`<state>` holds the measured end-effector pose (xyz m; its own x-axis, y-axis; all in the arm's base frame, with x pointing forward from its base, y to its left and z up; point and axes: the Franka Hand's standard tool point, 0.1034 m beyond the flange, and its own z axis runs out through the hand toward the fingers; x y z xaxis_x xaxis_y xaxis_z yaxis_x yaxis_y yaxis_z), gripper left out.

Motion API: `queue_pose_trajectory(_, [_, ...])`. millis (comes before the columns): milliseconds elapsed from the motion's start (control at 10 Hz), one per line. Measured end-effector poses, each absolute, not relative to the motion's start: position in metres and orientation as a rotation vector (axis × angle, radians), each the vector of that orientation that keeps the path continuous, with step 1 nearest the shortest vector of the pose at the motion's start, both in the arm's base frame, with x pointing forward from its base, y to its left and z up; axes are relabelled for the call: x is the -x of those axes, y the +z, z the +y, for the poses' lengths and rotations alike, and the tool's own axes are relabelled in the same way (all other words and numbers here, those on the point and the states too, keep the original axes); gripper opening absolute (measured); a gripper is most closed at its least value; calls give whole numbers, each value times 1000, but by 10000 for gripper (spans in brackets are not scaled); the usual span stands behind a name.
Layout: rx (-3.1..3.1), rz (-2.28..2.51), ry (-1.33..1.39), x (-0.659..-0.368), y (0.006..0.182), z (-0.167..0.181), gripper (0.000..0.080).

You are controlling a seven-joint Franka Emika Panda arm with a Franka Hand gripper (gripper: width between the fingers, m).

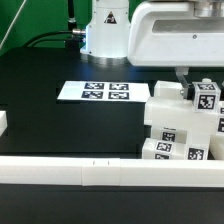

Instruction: Assemble chair

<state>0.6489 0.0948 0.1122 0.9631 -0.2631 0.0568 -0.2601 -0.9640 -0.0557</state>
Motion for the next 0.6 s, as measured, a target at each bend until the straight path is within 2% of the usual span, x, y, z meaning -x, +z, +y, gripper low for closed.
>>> queue_pose_trajectory(600, [2931,954,-99,-649,111,94,284])
